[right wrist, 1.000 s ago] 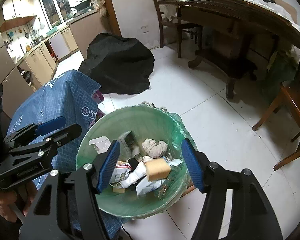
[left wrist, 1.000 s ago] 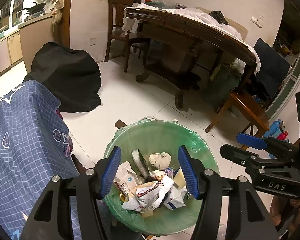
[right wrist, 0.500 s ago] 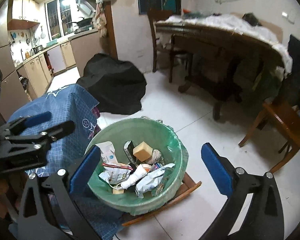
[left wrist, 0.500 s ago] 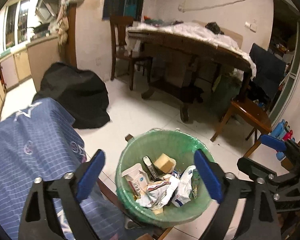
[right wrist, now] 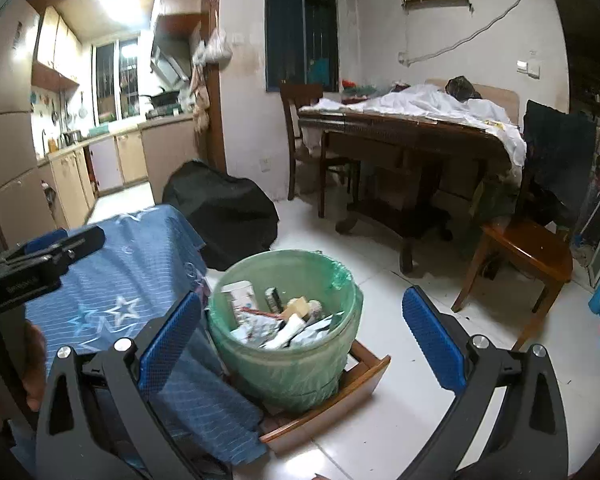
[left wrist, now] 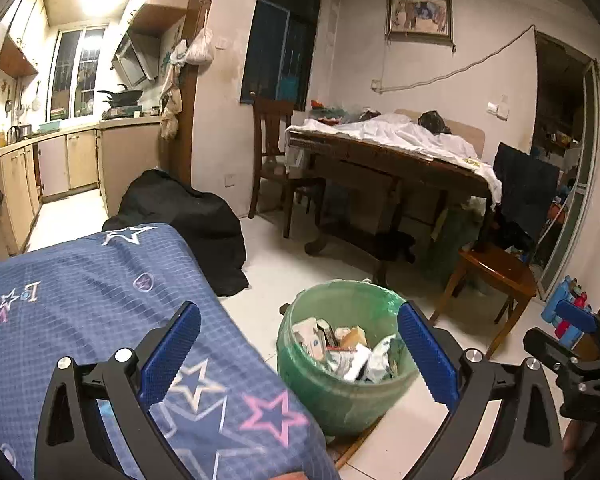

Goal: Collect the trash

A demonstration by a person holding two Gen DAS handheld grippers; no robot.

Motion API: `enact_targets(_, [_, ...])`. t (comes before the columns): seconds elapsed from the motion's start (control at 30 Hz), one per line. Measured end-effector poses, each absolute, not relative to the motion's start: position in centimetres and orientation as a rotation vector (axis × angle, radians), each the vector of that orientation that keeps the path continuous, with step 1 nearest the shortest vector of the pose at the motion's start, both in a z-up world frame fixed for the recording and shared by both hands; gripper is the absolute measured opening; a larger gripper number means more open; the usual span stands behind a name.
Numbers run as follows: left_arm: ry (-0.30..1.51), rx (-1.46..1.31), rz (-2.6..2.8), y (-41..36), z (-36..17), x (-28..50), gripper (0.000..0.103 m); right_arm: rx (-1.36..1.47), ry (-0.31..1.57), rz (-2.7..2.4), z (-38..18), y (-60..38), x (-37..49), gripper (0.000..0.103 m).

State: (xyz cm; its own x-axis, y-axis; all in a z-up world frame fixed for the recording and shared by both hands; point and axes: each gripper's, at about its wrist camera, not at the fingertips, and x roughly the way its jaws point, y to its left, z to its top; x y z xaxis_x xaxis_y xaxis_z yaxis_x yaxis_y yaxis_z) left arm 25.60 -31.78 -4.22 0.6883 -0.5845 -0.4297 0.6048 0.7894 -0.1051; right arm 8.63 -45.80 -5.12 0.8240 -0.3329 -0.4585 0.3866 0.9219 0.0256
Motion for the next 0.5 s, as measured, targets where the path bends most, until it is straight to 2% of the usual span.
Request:
enact_targets(0.2, [0.363, 0.059, -0.633, -27.1, -3.3, 18.4, 0.098, 0.105, 0.416, -0.404, -4.9, -41.8, 4.0, 0.098])
enact_targets(0.5, [0.304, 0.100, -0.696, -23.7, -2.6, 8.6, 0.098, 0.105, 0.340, -0.491, -5.4, -37.9, -2.3, 0.098])
